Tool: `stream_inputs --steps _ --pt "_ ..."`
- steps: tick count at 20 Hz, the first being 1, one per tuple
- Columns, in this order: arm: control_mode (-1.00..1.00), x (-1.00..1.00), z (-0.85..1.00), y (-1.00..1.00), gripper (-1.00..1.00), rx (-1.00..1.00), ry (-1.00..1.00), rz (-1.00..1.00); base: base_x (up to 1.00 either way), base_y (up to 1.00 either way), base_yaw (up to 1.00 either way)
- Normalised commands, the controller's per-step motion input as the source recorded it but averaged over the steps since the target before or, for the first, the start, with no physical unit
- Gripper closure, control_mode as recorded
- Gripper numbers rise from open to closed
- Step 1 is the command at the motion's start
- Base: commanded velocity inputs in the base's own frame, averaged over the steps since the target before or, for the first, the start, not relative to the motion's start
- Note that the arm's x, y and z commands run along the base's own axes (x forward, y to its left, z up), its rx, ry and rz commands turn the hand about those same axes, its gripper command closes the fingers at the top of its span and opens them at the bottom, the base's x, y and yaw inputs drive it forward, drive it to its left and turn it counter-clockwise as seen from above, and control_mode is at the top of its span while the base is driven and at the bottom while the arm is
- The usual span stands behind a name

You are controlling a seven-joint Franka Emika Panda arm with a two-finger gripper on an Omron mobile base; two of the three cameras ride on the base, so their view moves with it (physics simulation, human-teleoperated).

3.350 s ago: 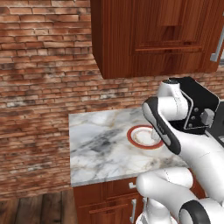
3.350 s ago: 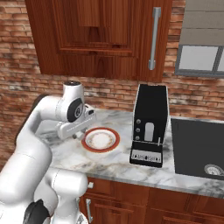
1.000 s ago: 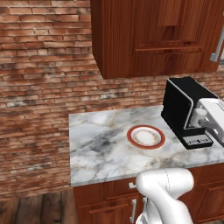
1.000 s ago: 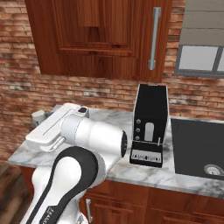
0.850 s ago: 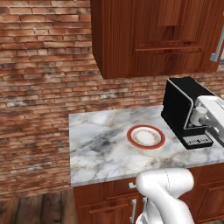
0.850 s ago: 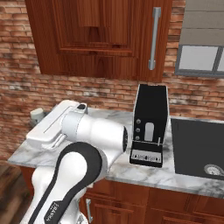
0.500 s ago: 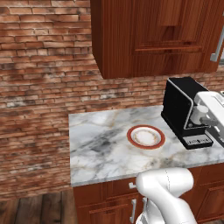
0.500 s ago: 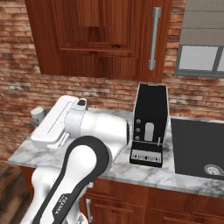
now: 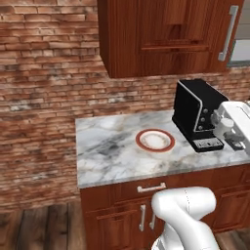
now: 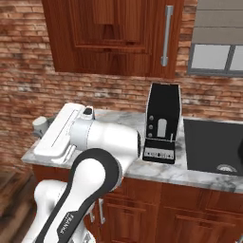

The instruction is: Pick up the marshmallow and place it in the cup of hot chocolate on the dining counter.

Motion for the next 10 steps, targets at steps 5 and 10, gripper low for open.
stream_inputs --steps 5,10 --pt "1.0 0.0 0.0 0.0 1.0 0.0 0.0 0.0 -0.71 -0.69 -0.16" --pt "1.0 0.0 0.0 0.0 1.0 0.0 0.0 0.0 -0.48 -0.89 -0.52"
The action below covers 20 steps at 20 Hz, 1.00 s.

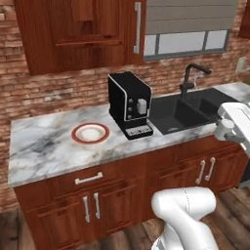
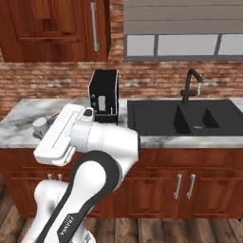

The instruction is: Pick up the marshmallow and place it in the cup of hot chocolate on the dining counter.

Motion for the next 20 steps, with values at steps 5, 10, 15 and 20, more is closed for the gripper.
stream_inputs --steps 5,10,15,20 --pt "1.0 0.0 0.0 0.0 1.0 0.0 0.0 0.0 -0.08 -0.35 -0.86" --pt "1.0 0.0 0.0 0.0 1.0 0.0 0.0 0.0 0.0 -0.02 -1.0" --pt "1.0 0.0 0.0 0.0 1.0 0.0 0.0 0.0 0.0 0.0 -1.0" --pt "1.0 0.0 0.0 0.0 1.0 0.0 0.0 0.0 0.0 0.0 -1.0"
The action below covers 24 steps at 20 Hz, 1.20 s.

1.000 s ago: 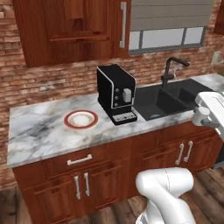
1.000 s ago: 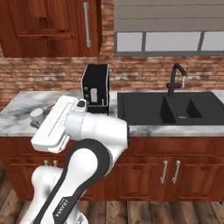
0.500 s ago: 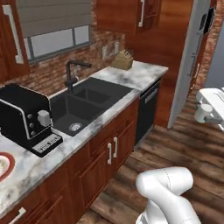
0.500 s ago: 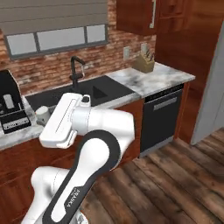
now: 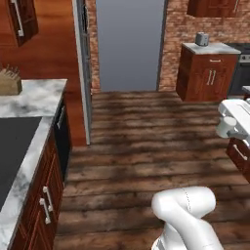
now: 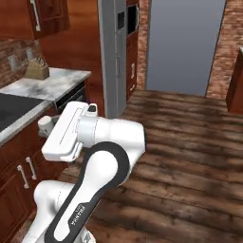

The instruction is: Pick up the marshmallow and place it in the cup of hot chocolate on the dining counter.

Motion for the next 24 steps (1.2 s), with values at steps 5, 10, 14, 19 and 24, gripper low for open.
stream_inputs --steps 5,10,14,19,24 --pt "1.0 0.0 0.0 0.0 1.0 0.0 0.0 0.0 0.0 0.0 -1.0" --pt "1.0 0.0 0.0 0.0 1.0 0.0 0.0 0.0 0.0 0.0 -1.0" --pt "1.0 0.0 0.0 0.0 1.0 0.0 0.0 0.0 0.0 0.02 -0.93" --pt "1.0 0.0 0.0 0.0 1.0 0.0 0.0 0.0 0.0 0.02 -0.81" --pt "1.0 0.0 0.0 0.0 1.0 0.0 0.0 0.0 0.05 0.38 -0.68"
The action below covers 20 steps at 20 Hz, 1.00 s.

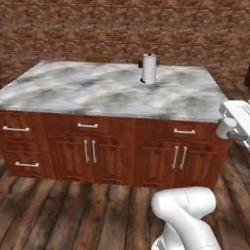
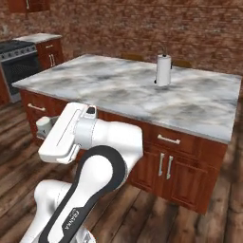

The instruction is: Pick up the marshmallow and place it in the cup of hot chocolate on the dining counter.

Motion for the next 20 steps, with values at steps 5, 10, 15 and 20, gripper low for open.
stream_inputs --steps 5,10,15,20 --pt "1.0 0.0 0.0 0.0 1.0 0.0 0.0 0.0 0.0 0.76 -0.48" --pt "1.0 0.0 0.0 0.0 1.0 0.0 0.0 0.0 0.0 1.0 -0.26" --pt "1.0 0.0 0.0 0.0 1.0 0.0 0.0 0.0 0.09 1.0 -0.19" --pt "1.0 0.0 0.0 0.0 1.0 0.0 0.0 0.0 0.38 1.0 -0.23"
